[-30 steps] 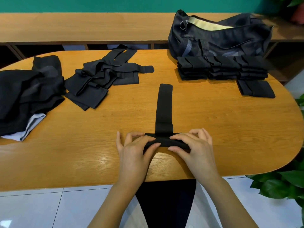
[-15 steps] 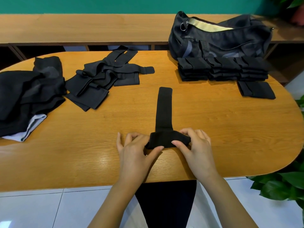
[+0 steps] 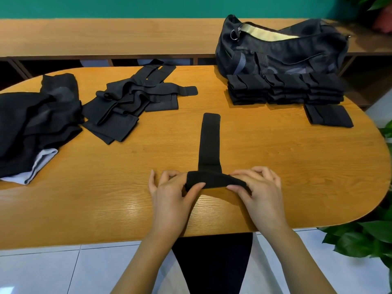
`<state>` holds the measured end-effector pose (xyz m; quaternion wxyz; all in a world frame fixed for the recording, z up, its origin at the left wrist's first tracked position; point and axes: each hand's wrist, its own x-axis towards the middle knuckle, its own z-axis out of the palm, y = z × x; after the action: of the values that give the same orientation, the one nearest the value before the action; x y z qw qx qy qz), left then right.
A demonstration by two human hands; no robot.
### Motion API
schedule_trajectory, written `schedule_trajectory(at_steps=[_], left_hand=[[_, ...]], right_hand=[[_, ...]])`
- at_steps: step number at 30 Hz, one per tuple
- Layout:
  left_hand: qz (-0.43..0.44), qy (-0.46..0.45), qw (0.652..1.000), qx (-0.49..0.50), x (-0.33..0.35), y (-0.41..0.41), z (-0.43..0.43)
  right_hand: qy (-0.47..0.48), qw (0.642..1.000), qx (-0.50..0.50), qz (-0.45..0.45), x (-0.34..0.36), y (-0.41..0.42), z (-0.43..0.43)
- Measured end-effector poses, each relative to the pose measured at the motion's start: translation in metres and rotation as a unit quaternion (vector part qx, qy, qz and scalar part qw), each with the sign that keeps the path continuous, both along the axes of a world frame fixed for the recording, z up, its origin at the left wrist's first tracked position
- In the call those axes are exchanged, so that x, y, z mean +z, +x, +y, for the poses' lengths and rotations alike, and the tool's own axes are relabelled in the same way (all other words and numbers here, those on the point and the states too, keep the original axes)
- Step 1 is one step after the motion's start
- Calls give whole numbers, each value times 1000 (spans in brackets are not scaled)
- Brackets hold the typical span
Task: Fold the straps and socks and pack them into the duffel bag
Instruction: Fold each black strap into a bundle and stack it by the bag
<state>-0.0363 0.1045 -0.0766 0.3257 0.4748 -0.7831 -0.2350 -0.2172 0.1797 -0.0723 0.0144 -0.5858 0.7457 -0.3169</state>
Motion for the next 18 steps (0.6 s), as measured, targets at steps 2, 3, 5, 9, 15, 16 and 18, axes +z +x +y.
schedule_trajectory(at_steps=[2, 3, 5, 9, 15, 16, 18], left_hand=[[-4, -1, 1000, 2, 0, 2, 0], [-3, 3, 1000, 5, 1, 2, 0], [9, 20, 1000, 9, 3, 2, -1], [37, 19, 999, 36, 6, -2, -4], [-49, -14, 997, 62, 7, -7, -12], [-72, -16, 995, 64, 7, -8, -13], [-103, -19, 993, 63, 9, -9, -14]], right_hand=[[1, 1000, -9, -5, 1, 2, -2], [-1, 1000, -16, -9, 1, 3, -3], [-12, 999, -40, -15, 4, 6, -4], [33, 995, -57, -70, 9, 10, -8], [62, 995, -64, -51, 5, 7, -6], [65, 995, -68, -42, 4, 6, -6], [55, 995, -73, -25, 2, 4, -6]])
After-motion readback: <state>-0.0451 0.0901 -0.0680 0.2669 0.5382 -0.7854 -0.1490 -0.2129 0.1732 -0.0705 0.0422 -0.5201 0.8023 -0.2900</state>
